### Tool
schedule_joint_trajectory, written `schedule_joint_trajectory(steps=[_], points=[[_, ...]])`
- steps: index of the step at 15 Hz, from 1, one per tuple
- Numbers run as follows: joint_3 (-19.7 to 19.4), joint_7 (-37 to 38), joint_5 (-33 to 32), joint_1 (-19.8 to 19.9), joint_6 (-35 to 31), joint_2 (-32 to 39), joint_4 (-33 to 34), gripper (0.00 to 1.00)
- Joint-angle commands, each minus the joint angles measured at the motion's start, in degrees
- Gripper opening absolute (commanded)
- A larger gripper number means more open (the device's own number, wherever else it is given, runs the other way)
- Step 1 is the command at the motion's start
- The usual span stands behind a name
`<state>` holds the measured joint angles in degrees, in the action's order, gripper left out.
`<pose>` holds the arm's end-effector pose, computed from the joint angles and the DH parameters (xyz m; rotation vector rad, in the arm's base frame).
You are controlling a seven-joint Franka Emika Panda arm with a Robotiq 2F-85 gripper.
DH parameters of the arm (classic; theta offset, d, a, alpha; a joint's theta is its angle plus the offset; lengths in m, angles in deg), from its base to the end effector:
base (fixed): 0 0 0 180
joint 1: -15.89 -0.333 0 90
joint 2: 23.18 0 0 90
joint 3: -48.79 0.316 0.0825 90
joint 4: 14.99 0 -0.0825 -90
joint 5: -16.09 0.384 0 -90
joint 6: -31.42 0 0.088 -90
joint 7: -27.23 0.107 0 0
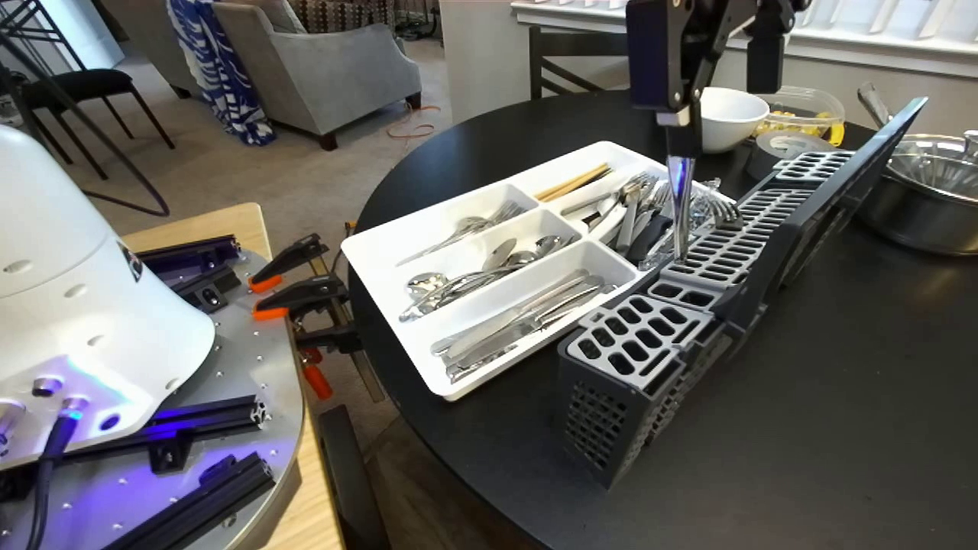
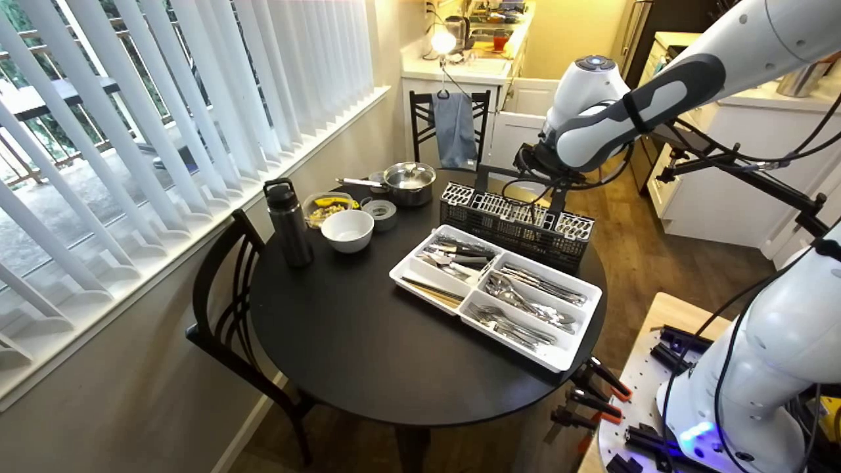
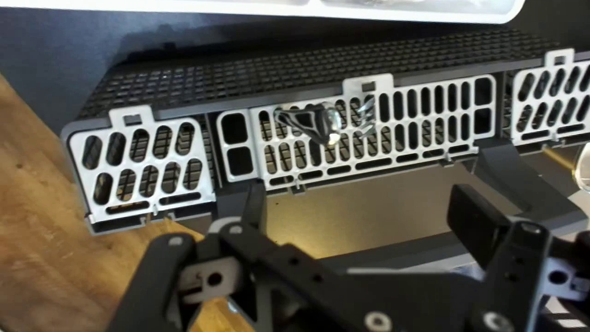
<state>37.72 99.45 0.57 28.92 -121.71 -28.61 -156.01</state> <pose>0.4554 -0.1950 0.3618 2.3057 -2.0631 0.5224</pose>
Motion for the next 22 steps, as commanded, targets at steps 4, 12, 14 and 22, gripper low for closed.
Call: schedule_joint_trajectory(steps=[4, 12, 14, 22], points=[[2.94, 10.95, -12.22, 1.19, 6.04, -0.55, -1.61, 1.00], [4.20, 14.36, -12.11, -0.62, 10.23, 3.43, 1.64, 1.00], [4.12, 15.03, -11.76, -1.17, 10.43, 5.24, 3.37, 1.00], [1.02, 22.88, -12.76, -4.07, 15.91, 15.24, 14.16, 1.00]])
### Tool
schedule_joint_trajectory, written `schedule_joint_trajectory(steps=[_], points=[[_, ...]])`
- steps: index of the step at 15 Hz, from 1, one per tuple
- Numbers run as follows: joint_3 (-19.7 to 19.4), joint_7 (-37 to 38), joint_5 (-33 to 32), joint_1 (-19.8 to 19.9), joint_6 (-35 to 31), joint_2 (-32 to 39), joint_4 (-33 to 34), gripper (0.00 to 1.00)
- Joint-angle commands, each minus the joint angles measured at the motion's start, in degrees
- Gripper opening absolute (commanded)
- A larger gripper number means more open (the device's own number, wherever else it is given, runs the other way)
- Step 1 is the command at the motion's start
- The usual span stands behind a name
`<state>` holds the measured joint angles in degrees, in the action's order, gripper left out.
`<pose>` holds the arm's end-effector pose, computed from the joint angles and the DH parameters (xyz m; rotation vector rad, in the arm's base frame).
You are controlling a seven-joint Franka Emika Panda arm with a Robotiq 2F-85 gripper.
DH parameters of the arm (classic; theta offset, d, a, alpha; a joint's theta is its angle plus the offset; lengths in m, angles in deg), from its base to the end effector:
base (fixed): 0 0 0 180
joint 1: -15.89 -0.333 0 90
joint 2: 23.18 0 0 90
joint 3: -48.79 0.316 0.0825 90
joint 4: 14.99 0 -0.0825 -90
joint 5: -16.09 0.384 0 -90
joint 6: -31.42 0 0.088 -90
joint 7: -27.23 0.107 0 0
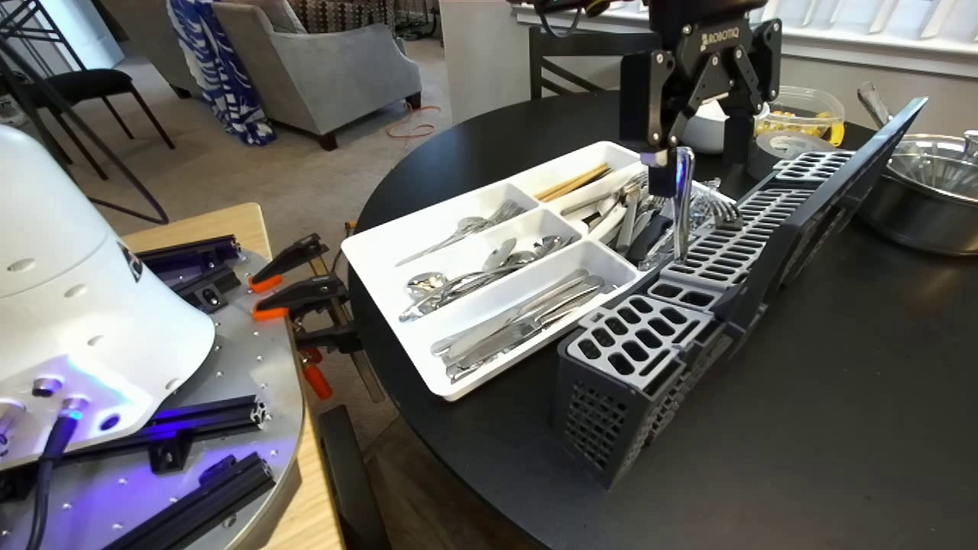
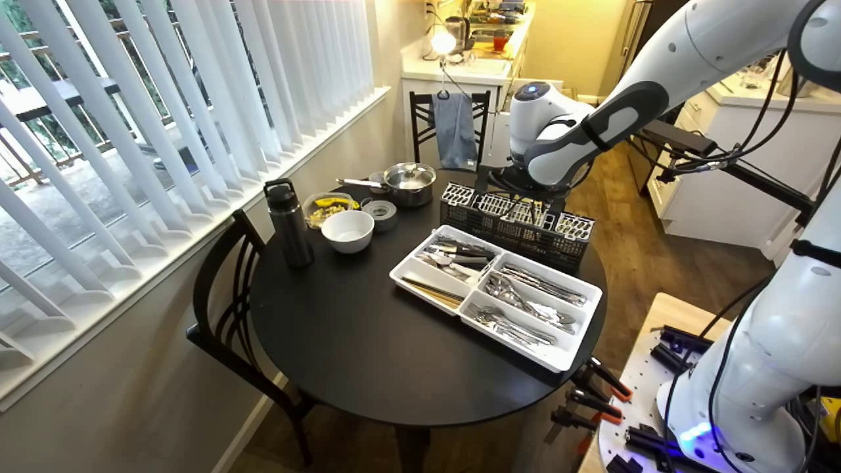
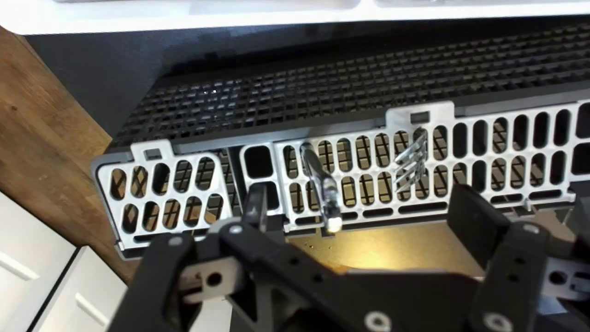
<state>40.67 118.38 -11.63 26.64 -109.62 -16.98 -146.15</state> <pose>0.5032 -0.1713 0.3110 2.0657 -2.0215 0.3555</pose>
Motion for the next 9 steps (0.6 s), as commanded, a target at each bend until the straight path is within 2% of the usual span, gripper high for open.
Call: schedule_joint_trajectory(steps=[1, 5, 9], points=[[-2.52, 4.25, -0.36, -2.22, 5.12, 4.31, 5.19, 1.00], [-3.95, 2.89, 1.03, -3.17, 8.94, 4.69, 6.85, 1.00], [-3.83, 1.39, 1.76, -3.34, 11.62, 2.80, 5.31, 1.00]])
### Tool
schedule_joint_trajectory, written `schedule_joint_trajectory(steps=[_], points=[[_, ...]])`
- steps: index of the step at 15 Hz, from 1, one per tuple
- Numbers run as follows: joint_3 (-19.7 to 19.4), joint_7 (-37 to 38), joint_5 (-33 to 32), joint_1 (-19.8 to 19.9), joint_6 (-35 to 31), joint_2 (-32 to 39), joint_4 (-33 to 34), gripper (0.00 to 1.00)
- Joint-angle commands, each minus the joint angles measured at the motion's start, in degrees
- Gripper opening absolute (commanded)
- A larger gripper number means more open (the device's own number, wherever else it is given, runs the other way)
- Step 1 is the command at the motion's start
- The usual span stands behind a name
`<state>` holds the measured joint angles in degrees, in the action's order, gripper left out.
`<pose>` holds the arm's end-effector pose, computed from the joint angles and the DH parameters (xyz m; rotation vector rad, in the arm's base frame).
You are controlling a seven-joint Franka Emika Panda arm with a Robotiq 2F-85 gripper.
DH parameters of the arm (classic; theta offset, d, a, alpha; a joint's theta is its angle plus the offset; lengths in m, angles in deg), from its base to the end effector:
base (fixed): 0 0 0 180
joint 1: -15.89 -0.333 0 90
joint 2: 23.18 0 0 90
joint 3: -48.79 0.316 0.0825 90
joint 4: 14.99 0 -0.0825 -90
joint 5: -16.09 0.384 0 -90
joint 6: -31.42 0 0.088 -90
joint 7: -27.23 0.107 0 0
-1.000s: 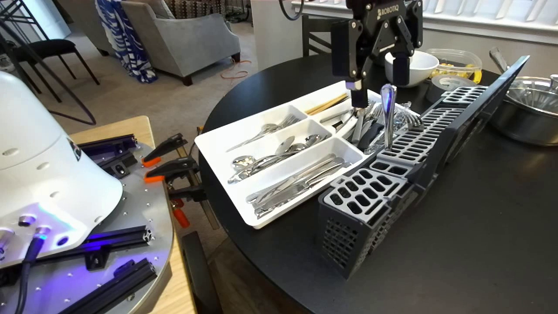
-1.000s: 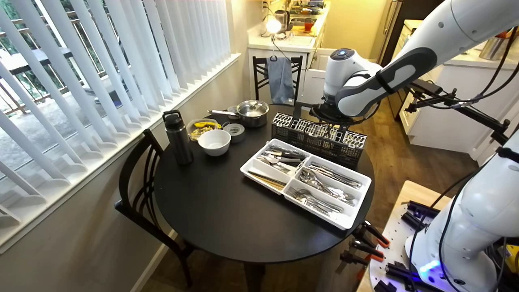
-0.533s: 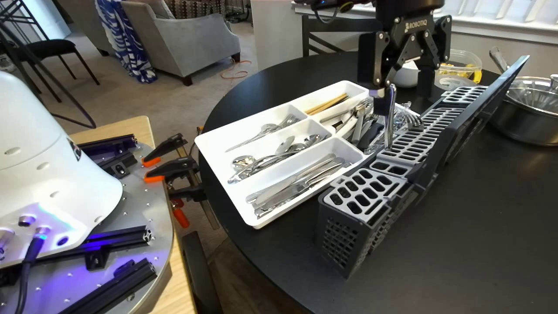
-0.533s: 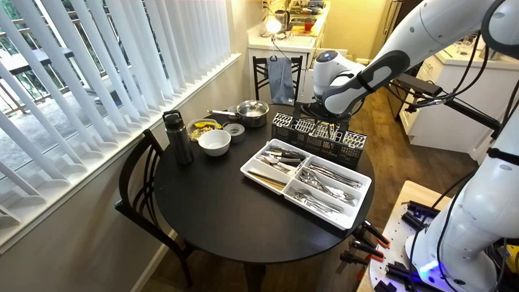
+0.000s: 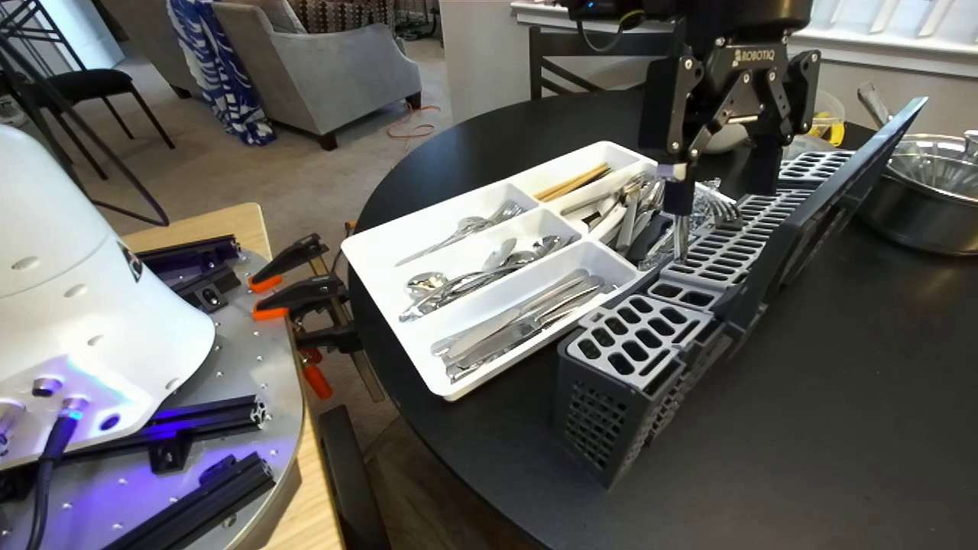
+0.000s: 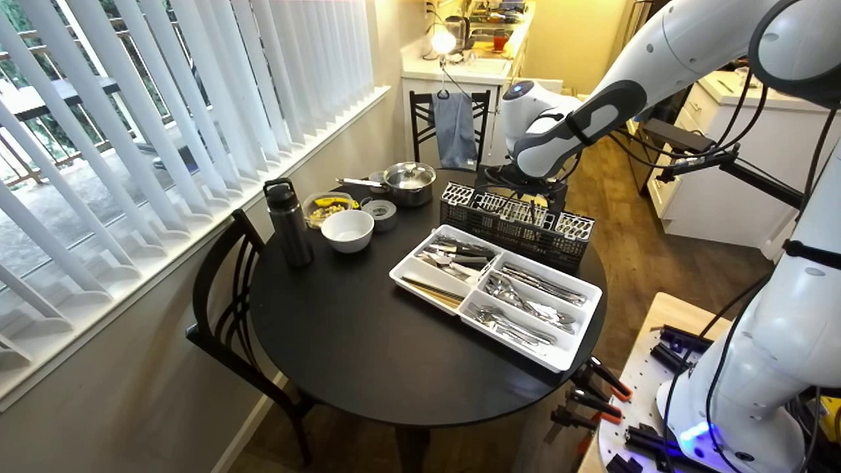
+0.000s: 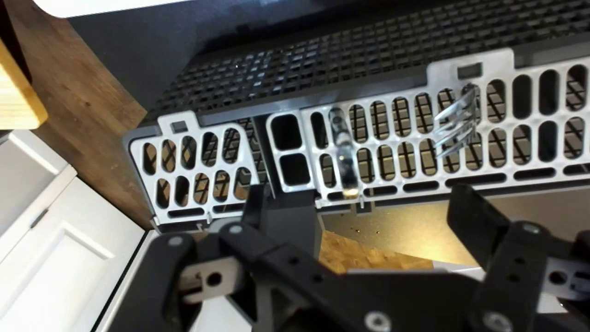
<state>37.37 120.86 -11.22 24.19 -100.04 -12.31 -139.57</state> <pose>0.5156 -0.1946 0.3033 1.8949 -2.0395 0.2450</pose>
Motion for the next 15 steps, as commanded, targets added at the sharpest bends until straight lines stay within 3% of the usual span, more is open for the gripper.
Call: schedule_joint_trajectory(steps=[1, 11, 12, 13, 15], points=[[-0.50, -1.30, 1.51, -0.89, 1.95, -2.36, -1.89, 1.00], [0.39, -2.86, 4.94, -0.76, -0.46, -6.17, -6.67, 1.00], [0.45, -2.74, 5.48, -0.72, -0.50, -6.52, -6.94, 0.75], [0.42, -2.78, 5.58, -0.67, -0.74, -6.85, -7.24, 0.74], [0.51, -2.94, 5.95, -0.67, -0.92, -7.62, -7.85, 0.60]])
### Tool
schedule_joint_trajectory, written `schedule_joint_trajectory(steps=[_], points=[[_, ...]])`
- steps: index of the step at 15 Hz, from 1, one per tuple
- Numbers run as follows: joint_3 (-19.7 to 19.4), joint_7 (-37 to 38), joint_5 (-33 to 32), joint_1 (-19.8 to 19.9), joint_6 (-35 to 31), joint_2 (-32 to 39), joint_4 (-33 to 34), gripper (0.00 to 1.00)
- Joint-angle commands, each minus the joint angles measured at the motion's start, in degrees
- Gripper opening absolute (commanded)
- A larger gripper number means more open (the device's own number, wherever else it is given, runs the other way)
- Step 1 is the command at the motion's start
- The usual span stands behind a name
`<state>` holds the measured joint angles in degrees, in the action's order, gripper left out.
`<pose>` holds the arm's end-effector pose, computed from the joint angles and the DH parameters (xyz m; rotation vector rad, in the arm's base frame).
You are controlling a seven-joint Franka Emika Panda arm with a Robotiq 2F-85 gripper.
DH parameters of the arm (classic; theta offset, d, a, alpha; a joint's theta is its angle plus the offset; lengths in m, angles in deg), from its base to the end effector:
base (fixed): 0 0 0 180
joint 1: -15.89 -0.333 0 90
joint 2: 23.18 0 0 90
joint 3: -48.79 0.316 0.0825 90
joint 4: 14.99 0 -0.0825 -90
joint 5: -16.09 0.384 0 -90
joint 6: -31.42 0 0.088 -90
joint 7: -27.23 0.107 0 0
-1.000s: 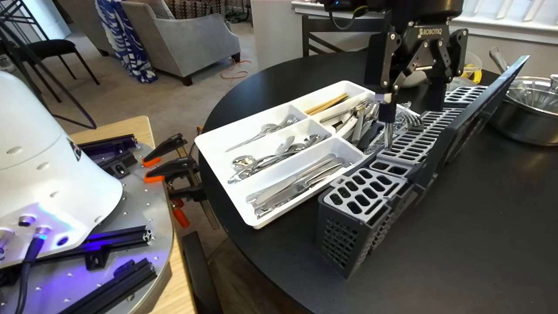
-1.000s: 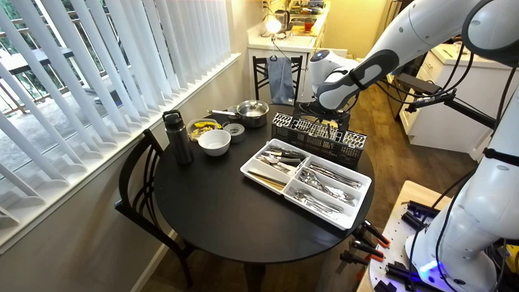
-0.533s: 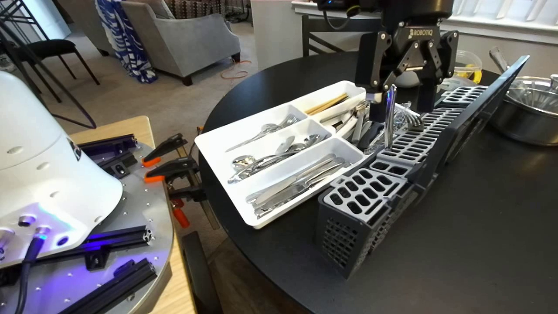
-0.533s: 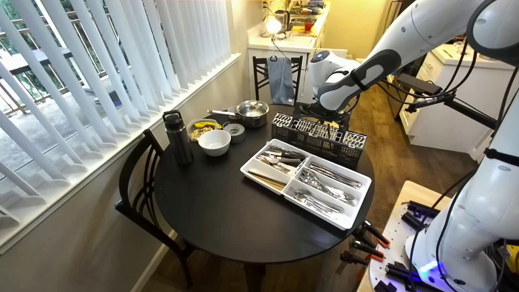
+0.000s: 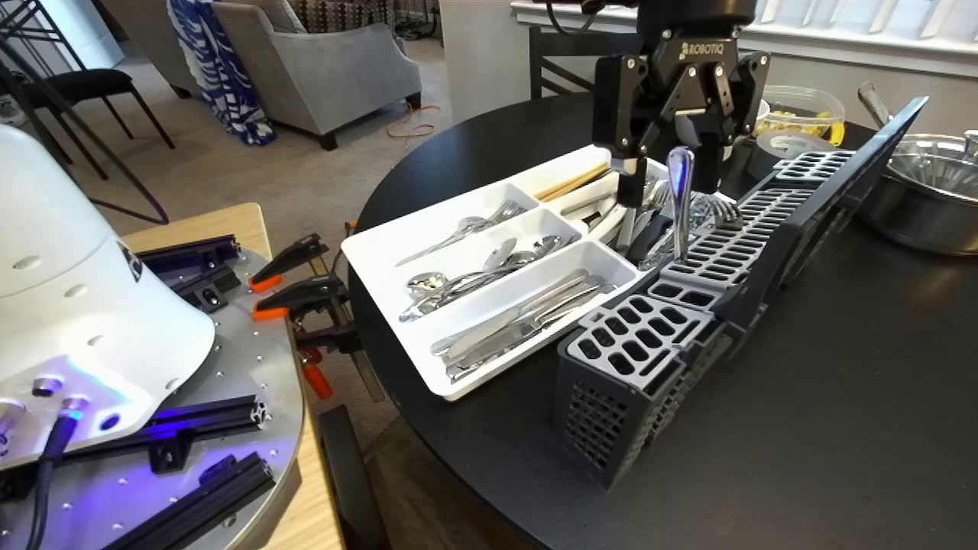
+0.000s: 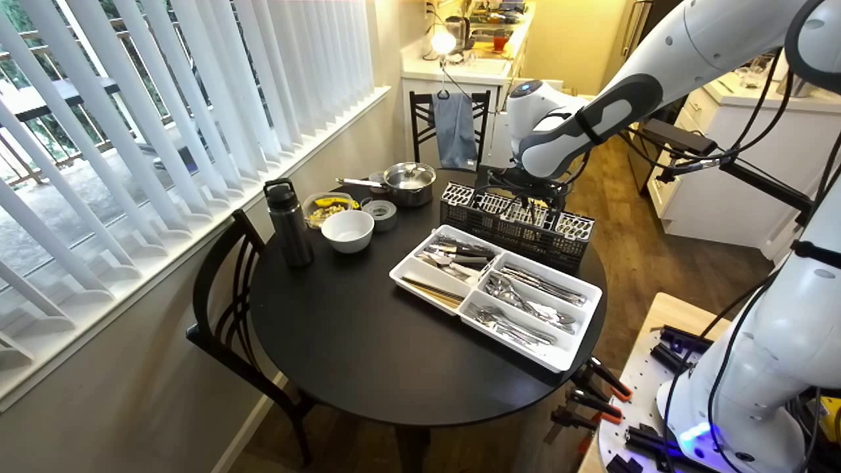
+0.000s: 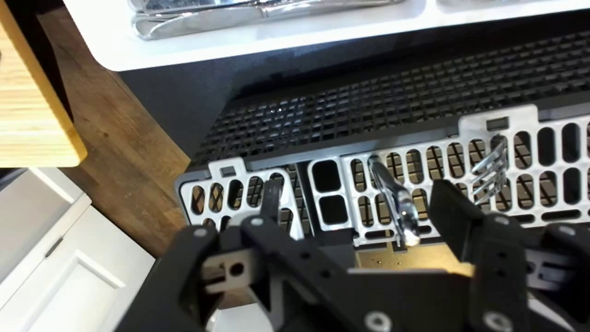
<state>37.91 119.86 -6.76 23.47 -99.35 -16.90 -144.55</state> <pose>0.4931 -0.1742 0.3082 1.9113 -2.0958 0.1674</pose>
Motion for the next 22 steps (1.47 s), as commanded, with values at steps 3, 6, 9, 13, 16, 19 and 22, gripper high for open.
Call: schedule_joint_trajectory(steps=[3, 6, 9, 13, 16, 19, 22], points=[[0.16, -1.75, 1.20, -0.02, -1.99, -3.66, -3.57, 0.41], [0.32, -2.01, 1.31, -0.05, -2.69, -4.09, -4.11, 0.22], [0.44, -2.45, 1.26, -0.02, -3.78, -4.43, -4.60, 0.02], [0.57, -2.43, 0.95, -0.09, -4.92, -5.59, -5.50, 0.02], [0.84, -0.53, -0.23, -0.19, -5.51, -10.01, -7.83, 0.02], [1.66, -1.03, -0.11, 0.32, -5.89, -15.62, -9.95, 0.02], [3.06, -1.68, 0.88, 0.89, -5.25, -19.06, -10.12, 0.02]])
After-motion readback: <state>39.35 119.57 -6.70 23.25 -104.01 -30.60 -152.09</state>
